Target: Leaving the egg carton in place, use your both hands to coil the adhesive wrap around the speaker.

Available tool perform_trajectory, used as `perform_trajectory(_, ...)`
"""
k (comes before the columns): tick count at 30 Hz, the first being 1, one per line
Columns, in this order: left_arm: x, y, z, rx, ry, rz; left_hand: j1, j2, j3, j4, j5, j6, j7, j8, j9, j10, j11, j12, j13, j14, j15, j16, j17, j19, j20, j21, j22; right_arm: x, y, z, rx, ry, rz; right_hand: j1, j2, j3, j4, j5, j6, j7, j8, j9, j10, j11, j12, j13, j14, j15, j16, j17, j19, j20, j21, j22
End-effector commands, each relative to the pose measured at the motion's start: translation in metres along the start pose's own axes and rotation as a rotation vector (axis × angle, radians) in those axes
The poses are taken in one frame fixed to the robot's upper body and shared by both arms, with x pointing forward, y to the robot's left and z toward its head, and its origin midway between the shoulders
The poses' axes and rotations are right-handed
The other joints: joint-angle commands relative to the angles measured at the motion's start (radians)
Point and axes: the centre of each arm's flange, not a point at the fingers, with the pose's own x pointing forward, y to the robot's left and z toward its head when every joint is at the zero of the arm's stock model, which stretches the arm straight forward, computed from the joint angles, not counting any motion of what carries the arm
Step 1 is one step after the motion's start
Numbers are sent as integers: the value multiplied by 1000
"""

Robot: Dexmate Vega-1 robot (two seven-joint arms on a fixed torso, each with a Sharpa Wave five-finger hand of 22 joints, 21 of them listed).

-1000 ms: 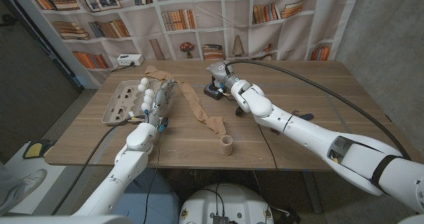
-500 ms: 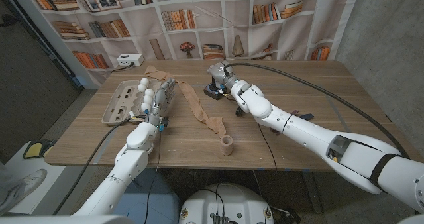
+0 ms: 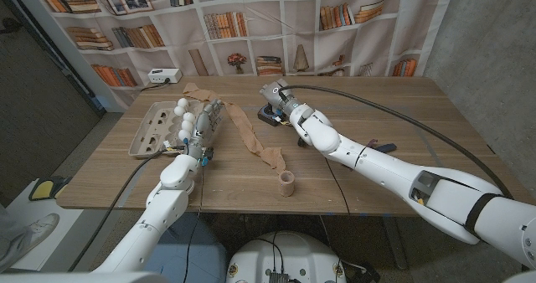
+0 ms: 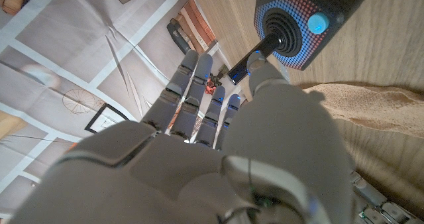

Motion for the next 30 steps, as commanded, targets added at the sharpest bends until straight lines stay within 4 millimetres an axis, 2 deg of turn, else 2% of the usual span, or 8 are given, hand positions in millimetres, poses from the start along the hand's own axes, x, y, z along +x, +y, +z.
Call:
perform_trajectory(1, -1, -1, -2, -12, -1, 2, 7, 12, 2, 1, 7, 5, -1, 2, 2, 10, 0, 8, 5, -4, 1, 5, 3, 9, 0, 1, 4, 3, 3, 5, -52, -3, -12, -13, 10, -16, 12, -5, 21, -2, 2, 3, 14, -6, 0, 7, 6, -175, 27, 28, -2, 1, 7, 4)
perform_trajectory(9, -2, -1, -3, -11, 2, 3, 9, 19, 5, 3, 8, 6, -2, 2, 2, 10, -2, 8, 5, -4, 0, 5, 3, 9, -1, 1, 4, 4, 6, 9, -94, -10, -20, -10, 23, -22, 12, -6, 43, -24, 9, 5, 21, -14, 1, 12, -2, -180, 44, 51, -6, -4, 9, 6)
perform_trajectory(12, -2, -1, -4, -13, 3, 2, 9, 20, 5, 3, 8, 6, -2, 2, 2, 12, 1, 8, 5, -4, 1, 5, 3, 10, 0, 1, 4, 5, 9, 12, -112, -16, -27, -12, 28, -32, 15, -8, 64, -39, 13, 5, 40, -30, 6, 17, -1, -176, 69, 80, -10, -5, 13, 7)
perform_trajectory(30, -5, -3, -6, -17, 7, 4, 10, 25, 7, 5, 7, 7, -2, 3, 2, 12, 0, 8, 6, -4, 1, 5, 3, 9, -1, 1, 4, 7, 12, 22, -177, -30, -26, 6, 40, -45, 8, -8, 89, -51, 14, 7, 55, -39, 5, 27, -15, -176, 128, 152, -11, -14, 24, 13)
